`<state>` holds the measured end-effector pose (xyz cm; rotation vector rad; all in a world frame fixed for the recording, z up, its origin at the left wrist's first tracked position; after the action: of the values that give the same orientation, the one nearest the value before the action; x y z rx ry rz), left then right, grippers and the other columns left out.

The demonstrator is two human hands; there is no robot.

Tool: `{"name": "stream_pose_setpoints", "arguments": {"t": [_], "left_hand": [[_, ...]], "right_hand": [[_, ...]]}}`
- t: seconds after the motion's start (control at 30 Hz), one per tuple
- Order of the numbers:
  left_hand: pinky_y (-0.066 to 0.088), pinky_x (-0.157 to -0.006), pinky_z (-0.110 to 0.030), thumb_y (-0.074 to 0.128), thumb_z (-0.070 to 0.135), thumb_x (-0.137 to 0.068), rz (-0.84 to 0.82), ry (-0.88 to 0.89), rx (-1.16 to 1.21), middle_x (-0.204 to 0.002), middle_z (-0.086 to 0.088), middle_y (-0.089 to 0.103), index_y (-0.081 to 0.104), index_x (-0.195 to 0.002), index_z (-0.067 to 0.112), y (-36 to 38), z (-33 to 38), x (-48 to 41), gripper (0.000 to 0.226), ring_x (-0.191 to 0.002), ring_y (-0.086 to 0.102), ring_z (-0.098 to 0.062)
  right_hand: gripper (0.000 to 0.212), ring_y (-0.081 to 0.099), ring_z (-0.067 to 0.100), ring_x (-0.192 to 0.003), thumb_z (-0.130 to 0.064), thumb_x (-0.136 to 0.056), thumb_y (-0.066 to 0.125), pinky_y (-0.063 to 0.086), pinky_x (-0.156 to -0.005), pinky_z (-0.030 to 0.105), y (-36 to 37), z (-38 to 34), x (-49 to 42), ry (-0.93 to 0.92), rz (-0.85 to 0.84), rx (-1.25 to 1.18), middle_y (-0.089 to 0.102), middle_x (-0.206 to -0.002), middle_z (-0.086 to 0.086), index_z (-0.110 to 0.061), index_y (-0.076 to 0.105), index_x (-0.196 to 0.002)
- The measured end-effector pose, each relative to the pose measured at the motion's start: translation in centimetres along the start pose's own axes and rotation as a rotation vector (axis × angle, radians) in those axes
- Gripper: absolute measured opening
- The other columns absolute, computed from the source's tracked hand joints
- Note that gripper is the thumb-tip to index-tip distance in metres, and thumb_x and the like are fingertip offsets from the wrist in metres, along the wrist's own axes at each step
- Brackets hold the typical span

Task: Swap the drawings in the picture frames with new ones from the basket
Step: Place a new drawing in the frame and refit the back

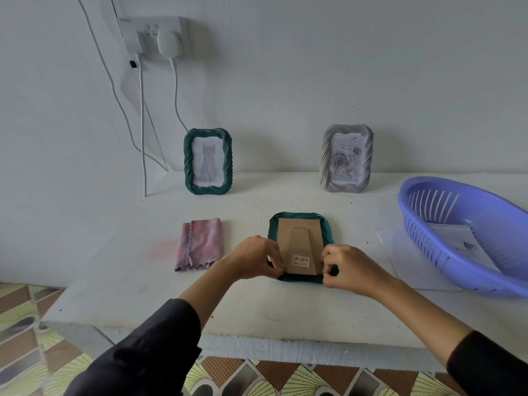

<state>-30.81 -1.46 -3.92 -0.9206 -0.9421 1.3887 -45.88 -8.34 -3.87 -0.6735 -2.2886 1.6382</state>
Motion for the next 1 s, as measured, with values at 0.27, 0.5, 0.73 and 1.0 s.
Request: {"name": "stream_pose_setpoints", "arguments": {"t": [0.27,0.5,0.73,1.0], "left_hand": [[0.046,-0.075,-0.024,0.069,0.026,-0.077,-0.005,-0.023,0.017,-0.093,0.006,0.071,0.076,-0.086,0.016,0.1,-0.2,-0.2,0.015,-0.079,0.063,-0.01],[0.05,-0.079,-0.025,0.069,0.024,-0.075,-0.039,-0.006,0.008,-0.092,0.008,0.069,0.075,-0.086,0.02,0.3,-0.2,-0.6,0.013,-0.08,0.063,-0.007],[0.044,-0.069,-0.024,0.064,0.021,-0.085,0.286,-0.143,0.327,-0.088,0.0,0.066,0.074,-0.088,0.009,-2.0,-2.3,-1.5,0.016,-0.069,0.053,-0.007],[0.04,-0.099,-0.031,0.052,0.024,-0.094,0.181,-0.293,0.174,-0.131,-0.009,0.052,0.057,-0.127,0.014,-0.9,-4.3,-6.3,0.035,-0.116,0.052,-0.024]], "right_hand": [[0.008,0.057,0.021,-0.075,-0.01,-0.073,0.063,0.045,-0.064,0.031,0.2,-0.2,-0.6,0.129,0.003,-0.047,0.058,-0.086,0.003,-0.003,0.062,-0.068],[0.003,0.059,0.019,-0.079,-0.006,-0.074,0.065,0.05,-0.073,0.031,0.1,0.2,-1.2,0.191,-0.042,-0.137,0.058,-0.087,0.001,-0.006,0.068,-0.076],[0.021,0.055,0.007,-0.072,-0.005,-0.079,0.063,0.043,-0.07,0.019,-2.5,3.1,-3.8,0.291,0.152,-0.315,0.069,-0.095,0.006,-0.008,0.072,-0.098],[0.035,0.05,0.03,-0.117,-0.02,-0.091,0.054,0.041,-0.097,0.033,-1.3,6.3,-8.4,0.435,0.145,-0.172,0.048,-0.127,0.017,-0.012,0.057,-0.125]]}}
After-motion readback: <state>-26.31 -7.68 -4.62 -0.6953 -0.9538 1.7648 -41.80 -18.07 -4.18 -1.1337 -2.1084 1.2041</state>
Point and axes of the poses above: each hand's wrist, its own x-axis away from the middle knuckle, its own y-axis out of the palm, z = x × y, the point moved 7 cm from there along -x, towards the middle knuckle
